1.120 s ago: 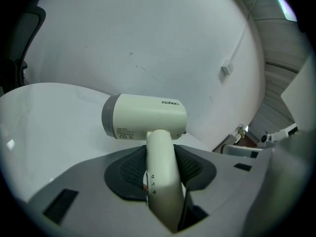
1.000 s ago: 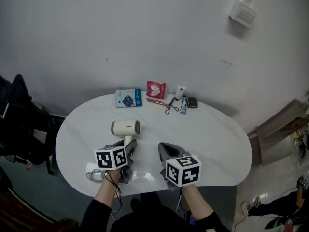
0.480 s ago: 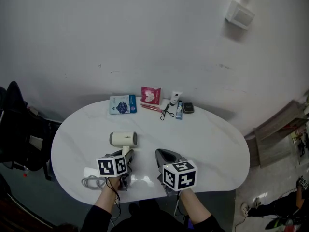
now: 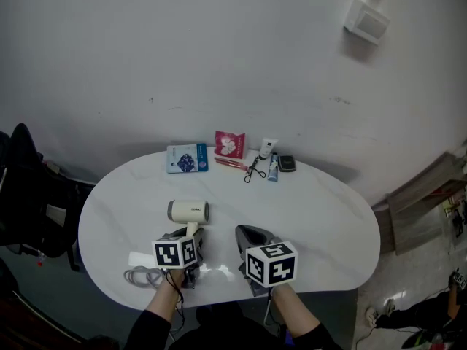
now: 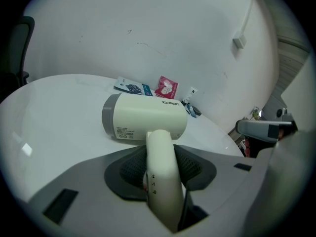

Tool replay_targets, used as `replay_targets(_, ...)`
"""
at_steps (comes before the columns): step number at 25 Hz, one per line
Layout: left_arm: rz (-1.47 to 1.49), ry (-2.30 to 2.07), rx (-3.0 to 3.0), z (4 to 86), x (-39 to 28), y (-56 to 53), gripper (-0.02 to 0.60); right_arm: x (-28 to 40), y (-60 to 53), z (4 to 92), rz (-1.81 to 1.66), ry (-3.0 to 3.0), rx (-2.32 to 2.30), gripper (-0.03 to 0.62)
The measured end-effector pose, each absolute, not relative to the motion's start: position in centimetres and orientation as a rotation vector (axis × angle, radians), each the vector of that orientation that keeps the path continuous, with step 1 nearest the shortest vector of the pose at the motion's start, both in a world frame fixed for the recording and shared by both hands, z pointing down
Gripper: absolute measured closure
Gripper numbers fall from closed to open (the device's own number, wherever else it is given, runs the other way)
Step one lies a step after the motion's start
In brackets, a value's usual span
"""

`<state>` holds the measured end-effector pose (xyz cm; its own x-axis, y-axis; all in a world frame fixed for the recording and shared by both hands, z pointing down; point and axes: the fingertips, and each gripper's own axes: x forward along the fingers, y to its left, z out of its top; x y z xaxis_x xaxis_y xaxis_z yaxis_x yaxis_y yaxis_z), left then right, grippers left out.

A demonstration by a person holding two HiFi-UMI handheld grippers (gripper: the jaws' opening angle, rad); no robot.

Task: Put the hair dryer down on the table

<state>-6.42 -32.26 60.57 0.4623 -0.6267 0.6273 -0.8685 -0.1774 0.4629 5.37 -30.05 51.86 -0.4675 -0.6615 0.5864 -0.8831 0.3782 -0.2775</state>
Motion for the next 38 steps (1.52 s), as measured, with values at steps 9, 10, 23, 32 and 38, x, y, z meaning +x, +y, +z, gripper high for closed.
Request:
replay_targets(9,0.461,-1.297,1.917,61.1,-6.1,-32.4,0.414,4.9,-30.1,53.1,0.804,-2.260,1.301,0.592)
replay_targets(10,0.468,-1.301,1.919,61.2,-6.1,-32.4,0.414,5.0,-30.0,53.2,0.804,-2.259,1.300,0.592)
replay_targets(23,0.554,-1.355,1.925,62.0,-5.8,-32.3,0.414,6.0,-29.8,53.8,0.819,-2.238,1.310,0.592)
replay_targets(32,0.559,-1.391,1.938,62.1,-5.7,-32.4,0.414,6.1,-29.7,54.0,0.827,-2.239,1.301,0.592)
replay_targets(38,0.618,-1.448,1.964,62.0,-5.9,-32.6,0.407,5.9,-29.5,53.9,0.827,-2.242,1.294,0.592)
